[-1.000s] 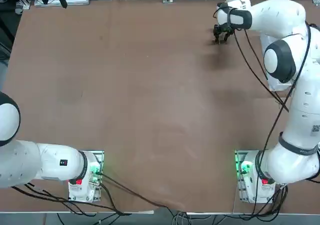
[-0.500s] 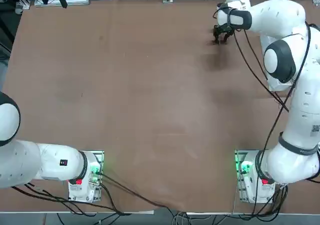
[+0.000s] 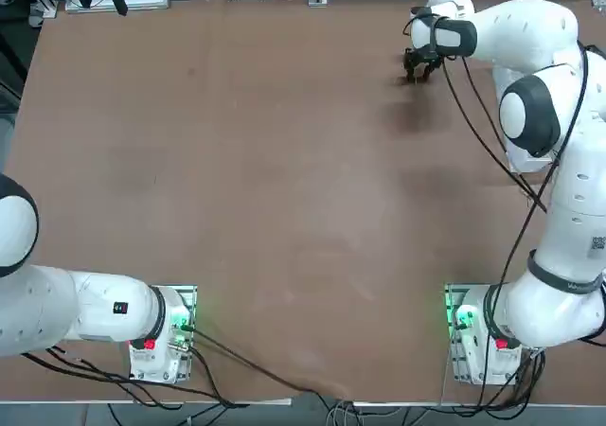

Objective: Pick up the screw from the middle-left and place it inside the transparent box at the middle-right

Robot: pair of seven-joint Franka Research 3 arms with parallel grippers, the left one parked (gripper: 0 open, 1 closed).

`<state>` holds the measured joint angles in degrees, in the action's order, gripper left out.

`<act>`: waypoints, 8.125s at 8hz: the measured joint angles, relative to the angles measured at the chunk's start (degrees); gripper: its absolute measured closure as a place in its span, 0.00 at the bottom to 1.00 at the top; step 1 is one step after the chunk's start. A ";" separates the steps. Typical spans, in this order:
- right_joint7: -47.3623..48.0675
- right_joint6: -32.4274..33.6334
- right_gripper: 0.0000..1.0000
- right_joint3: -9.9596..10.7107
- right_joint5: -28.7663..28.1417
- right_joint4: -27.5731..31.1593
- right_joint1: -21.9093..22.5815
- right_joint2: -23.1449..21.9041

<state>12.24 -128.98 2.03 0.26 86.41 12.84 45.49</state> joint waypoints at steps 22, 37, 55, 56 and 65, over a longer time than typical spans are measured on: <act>-0.51 8.18 0.94 0.44 -1.22 -1.09 -5.01 -11.28; -33.05 16.05 0.94 0.98 -1.02 5.20 -28.70 -16.31; -29.65 28.58 0.00 -1.58 -1.51 -3.61 -25.12 -30.77; -28.49 30.39 0.00 -1.63 -1.51 -3.75 -24.14 -32.74; -15.46 41.19 0.00 -0.30 -1.31 3.51 -12.10 -47.31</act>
<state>-3.22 -87.79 1.73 -1.05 89.93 0.74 -1.82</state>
